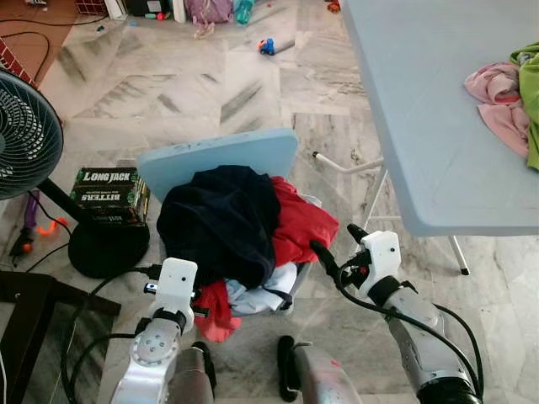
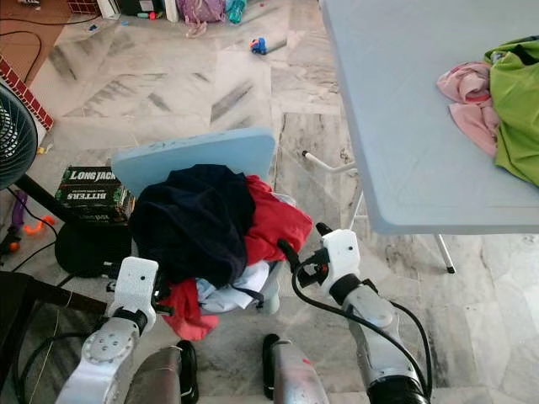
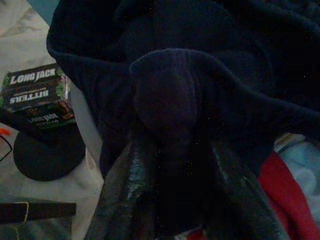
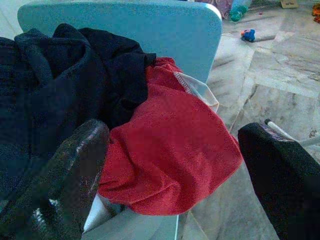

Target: Hang hanger

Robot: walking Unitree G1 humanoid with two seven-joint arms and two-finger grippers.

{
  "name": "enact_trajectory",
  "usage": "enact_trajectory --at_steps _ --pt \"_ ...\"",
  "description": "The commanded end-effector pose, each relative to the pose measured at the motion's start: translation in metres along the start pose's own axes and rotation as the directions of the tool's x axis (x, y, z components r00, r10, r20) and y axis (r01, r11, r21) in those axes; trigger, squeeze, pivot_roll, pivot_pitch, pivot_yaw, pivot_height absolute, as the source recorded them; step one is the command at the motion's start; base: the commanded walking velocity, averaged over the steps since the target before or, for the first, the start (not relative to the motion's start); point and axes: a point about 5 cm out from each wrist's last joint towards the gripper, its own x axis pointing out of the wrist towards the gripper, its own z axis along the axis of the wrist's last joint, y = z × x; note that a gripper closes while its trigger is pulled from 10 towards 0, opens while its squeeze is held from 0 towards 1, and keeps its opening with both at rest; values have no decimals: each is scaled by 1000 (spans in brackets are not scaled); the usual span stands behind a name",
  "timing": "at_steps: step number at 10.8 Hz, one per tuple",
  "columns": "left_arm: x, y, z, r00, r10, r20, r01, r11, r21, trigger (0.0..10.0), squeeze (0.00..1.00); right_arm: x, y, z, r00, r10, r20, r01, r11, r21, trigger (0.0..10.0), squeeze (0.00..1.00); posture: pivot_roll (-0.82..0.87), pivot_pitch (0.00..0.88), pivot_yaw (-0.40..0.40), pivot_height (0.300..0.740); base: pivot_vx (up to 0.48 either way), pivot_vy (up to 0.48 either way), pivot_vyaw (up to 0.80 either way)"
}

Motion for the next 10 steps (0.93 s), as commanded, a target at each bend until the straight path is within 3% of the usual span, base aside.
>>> enact_trajectory --at_steps 1,3,5,6,7,9,10 --pt "-4 -1 -2 1000 -10 -27 11 1000 25 10000 1000 -3 1 -5 1000 1 -21 -1 1000 -3 10000 0 42 232 -66 740 0 0 0" --pt "-7 -5 8 998 -64 -24 65 997 36 10000 1000 -5 2 -7 999 15 -30 -15 1000 -8 10000 0 44 234 -64 740 0 0 0" --pt "-13 -2 1 995 -65 -77 68 997 33 10000 1000 -3 0 -5 1000 11 -27 -12 1000 -9 10000 0 44 235 -63 740 0 0 0" --pt "-17 -4 5 990 -107 -89 117 986 120 10000 1000 -3 1 -5 1000 13 -27 -13 1000 -8 10000 0 45 237 -64 740 0 0 0" --pt "-18 -5 10 990 -120 -80 129 985 113 10000 1000 -3 2 -6 999 16 -29 -16 1000 -6 10000 0 49 237 -65 740 0 0 0" --pt "-19 -4 20 993 -111 -43 117 976 183 10000 949 -2 5 -8 999 24 -32 -24 1000 -1 10000 0 49 236 -62 740 0 0 0" --pt "-19 -3 19 995 -91 -48 98 976 192 10000 75 -2 5 -8 999 25 -33 -25 1000 0 10000 0 46 236 -63 740 0 0 0"
